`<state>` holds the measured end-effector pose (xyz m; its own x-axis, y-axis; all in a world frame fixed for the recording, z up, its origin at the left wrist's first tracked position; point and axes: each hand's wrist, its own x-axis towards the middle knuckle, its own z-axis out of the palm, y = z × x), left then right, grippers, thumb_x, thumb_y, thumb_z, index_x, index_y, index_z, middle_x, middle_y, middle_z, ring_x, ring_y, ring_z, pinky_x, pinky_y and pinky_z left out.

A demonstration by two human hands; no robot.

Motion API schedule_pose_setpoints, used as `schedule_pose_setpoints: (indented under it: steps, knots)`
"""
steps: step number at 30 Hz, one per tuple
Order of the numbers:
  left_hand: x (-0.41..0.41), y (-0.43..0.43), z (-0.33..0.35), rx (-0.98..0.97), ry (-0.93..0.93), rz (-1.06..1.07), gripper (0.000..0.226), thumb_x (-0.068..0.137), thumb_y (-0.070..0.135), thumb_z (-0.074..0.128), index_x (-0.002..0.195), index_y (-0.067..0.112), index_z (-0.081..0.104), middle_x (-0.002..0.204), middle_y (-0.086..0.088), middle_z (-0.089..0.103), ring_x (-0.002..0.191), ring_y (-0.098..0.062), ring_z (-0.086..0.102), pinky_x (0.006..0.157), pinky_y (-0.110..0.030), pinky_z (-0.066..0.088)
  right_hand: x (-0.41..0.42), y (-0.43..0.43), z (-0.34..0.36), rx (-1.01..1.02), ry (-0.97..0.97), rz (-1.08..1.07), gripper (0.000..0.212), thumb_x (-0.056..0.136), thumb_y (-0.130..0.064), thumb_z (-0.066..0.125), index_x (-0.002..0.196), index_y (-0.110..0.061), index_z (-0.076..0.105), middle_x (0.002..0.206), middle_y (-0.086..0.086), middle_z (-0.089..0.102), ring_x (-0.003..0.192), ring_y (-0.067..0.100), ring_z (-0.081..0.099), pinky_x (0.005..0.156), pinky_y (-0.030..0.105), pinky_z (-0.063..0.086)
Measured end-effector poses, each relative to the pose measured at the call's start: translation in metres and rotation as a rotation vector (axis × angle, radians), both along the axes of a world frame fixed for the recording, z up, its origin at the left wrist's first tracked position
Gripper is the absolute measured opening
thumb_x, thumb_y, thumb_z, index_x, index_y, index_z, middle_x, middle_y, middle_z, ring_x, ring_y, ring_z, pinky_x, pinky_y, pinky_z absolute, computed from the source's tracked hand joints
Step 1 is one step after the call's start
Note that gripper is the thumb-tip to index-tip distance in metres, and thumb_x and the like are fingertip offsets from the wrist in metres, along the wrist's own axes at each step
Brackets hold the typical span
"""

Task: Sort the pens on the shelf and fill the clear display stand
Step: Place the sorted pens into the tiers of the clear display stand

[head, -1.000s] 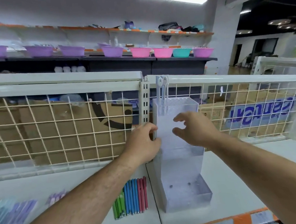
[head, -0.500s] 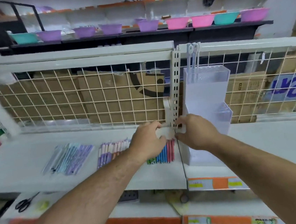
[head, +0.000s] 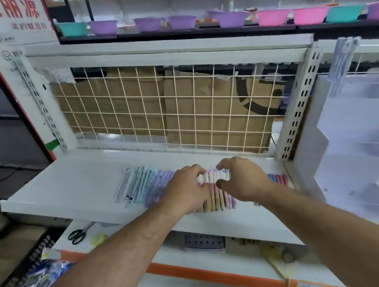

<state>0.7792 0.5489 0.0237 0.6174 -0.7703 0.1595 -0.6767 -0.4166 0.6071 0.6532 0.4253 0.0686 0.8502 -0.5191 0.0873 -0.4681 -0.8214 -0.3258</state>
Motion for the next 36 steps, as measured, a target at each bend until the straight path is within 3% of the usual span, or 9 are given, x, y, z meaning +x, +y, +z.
schedule_pose_setpoints:
  steps: [6, 9, 15, 21, 27, 32, 36]
  knots:
    - [0.106, 0.069, -0.021, 0.062, -0.05, 0.054, 0.018, 0.088, 0.034, 0.058, 0.104, 0.028, 0.065, 0.103, 0.005, 0.068, 0.095, -0.019, 0.064, 0.076, -0.031, 0.051, 0.109, 0.063, -0.031, 0.081, 0.031, 0.039, 0.045, 0.088, -0.035, 0.067, 0.132, -0.026, 0.061, 0.13, 0.002, 0.062, 0.118, 0.022, 0.059, 0.094, 0.033, 0.048]
    - [0.151, 0.098, -0.03, 0.066, -0.02, 0.096, 0.024, 0.085, 0.031, 0.062, 0.107, 0.022, 0.067, 0.107, 0.001, 0.07, 0.097, -0.021, 0.065, 0.083, -0.034, 0.053, 0.15, 0.084, -0.039, 0.109, 0.034, 0.045, 0.034, 0.089, -0.027, 0.065, 0.122, -0.021, 0.067, 0.121, 0.006, 0.066, 0.111, 0.026, 0.062, 0.09, 0.035, 0.051]
    - [0.219, 0.125, -0.056, 0.094, 0.057, 0.187, 0.024, 0.087, 0.026, 0.062, 0.11, 0.019, 0.065, 0.108, -0.001, 0.067, 0.1, -0.021, 0.064, 0.086, -0.032, 0.052, 0.207, 0.096, -0.045, 0.125, 0.083, 0.054, 0.042, 0.092, -0.034, 0.062, 0.133, -0.025, 0.062, 0.133, 0.001, 0.062, 0.118, 0.023, 0.059, 0.096, 0.033, 0.05]
    - [0.246, 0.119, -0.075, 0.179, 0.119, 0.257, 0.022, 0.089, 0.029, 0.061, 0.109, 0.021, 0.059, 0.108, 0.001, 0.065, 0.101, -0.02, 0.061, 0.081, -0.027, 0.047, 0.234, 0.094, -0.049, 0.113, 0.043, 0.045, 0.035, 0.091, -0.036, 0.063, 0.124, -0.023, 0.067, 0.122, -0.004, 0.069, 0.109, 0.016, 0.062, 0.089, 0.029, 0.049]
    - [0.249, 0.102, -0.066, 0.323, 0.088, 0.261, 0.026, 0.079, 0.039, 0.066, 0.087, 0.02, 0.05, 0.086, 0.002, 0.059, 0.077, -0.02, 0.055, 0.053, -0.028, 0.033, 0.246, 0.087, -0.05, 0.14, 0.037, 0.014, 0.032, 0.093, -0.035, 0.063, 0.123, -0.025, 0.067, 0.122, -0.006, 0.068, 0.108, 0.015, 0.062, 0.088, 0.027, 0.048]
    - [0.248, 0.096, -0.062, 0.36, 0.074, 0.286, 0.032, 0.079, 0.035, 0.067, 0.072, 0.023, 0.038, 0.071, 0.007, 0.048, 0.065, -0.015, 0.048, 0.051, -0.027, 0.034, 0.248, 0.083, -0.053, 0.159, 0.04, -0.009, 0.03, 0.092, -0.036, 0.064, 0.119, -0.026, 0.069, 0.119, -0.008, 0.069, 0.101, 0.013, 0.063, 0.088, 0.028, 0.051]
    - [0.244, 0.093, -0.063, 0.326, 0.083, 0.31, 0.036, 0.079, 0.048, 0.063, 0.07, 0.024, 0.038, 0.069, 0.009, 0.046, 0.058, -0.01, 0.044, 0.048, -0.024, 0.03, 0.25, 0.082, -0.055, 0.155, 0.035, -0.007, 0.028, 0.092, -0.035, 0.064, 0.117, -0.026, 0.07, 0.117, -0.008, 0.069, 0.097, 0.011, 0.062, 0.083, 0.025, 0.048]
